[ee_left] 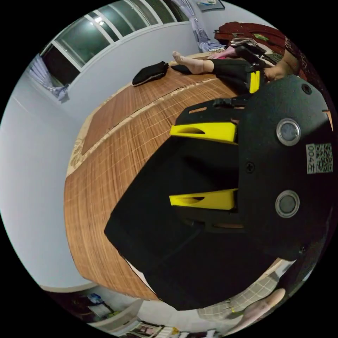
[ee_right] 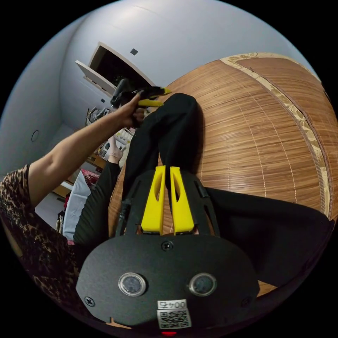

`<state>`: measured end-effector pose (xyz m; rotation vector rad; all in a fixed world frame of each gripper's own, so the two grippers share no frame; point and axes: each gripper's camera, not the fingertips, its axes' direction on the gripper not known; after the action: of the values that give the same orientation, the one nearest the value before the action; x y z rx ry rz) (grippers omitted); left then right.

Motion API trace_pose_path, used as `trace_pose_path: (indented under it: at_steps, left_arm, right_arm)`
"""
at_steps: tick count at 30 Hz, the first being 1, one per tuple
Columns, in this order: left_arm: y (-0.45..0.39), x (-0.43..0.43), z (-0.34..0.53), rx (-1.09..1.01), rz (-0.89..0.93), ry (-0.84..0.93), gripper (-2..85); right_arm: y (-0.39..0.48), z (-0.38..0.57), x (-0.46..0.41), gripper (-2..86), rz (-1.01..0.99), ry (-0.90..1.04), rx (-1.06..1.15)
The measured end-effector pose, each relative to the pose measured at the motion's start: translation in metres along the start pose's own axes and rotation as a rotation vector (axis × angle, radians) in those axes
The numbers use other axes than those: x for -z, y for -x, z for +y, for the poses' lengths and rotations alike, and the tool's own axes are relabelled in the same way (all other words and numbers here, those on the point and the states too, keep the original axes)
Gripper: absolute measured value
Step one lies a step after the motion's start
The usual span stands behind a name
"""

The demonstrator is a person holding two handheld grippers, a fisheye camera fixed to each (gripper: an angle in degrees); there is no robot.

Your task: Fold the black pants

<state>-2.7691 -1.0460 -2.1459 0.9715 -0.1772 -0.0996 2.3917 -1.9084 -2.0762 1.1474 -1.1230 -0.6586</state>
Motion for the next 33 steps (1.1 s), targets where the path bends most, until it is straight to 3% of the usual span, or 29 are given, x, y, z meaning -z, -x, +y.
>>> trace_pose_path:
  at_steps: [3, 8, 14, 17, 25, 29, 33]
  left_arm:
    - [-0.017, -0.042, -0.036, -0.023, -0.038, 0.121, 25.1]
    - [-0.021, -0.085, -0.057, 0.026, -0.101, 0.178, 25.0]
    - [-0.016, -0.088, -0.052, -0.086, -0.358, 0.189, 12.4]
    - [0.005, -0.058, -0.045, -0.132, -0.265, 0.139, 4.7]
    - [0.096, 0.085, 0.025, -0.094, -0.164, -0.129, 2.8]
    - [0.178, 0.156, 0.127, 0.034, -0.029, -0.346, 2.5]
    - [0.272, 0.151, 0.235, 0.288, 0.044, -0.380, 2.5]
  right_arm:
    - [0.011, 0.002, -0.009, 3.6, 0.010, 0.006, 0.024]
    - [0.026, 0.006, -0.021, 3.6, 0.013, 0.013, 0.051]
    - [0.049, 0.011, -0.036, 3.5, 0.023, 0.022, 0.101]
    - [0.063, 0.016, -0.043, 3.5, 0.029, 0.021, 0.121]
    - [0.125, 0.032, -0.055, 3.0, 0.059, -0.070, 0.304]
    - [0.180, 0.048, -0.071, 3.1, 0.037, -0.065, 0.509]
    - [0.235, 0.070, -0.116, 3.2, 0.051, 0.097, 0.711]
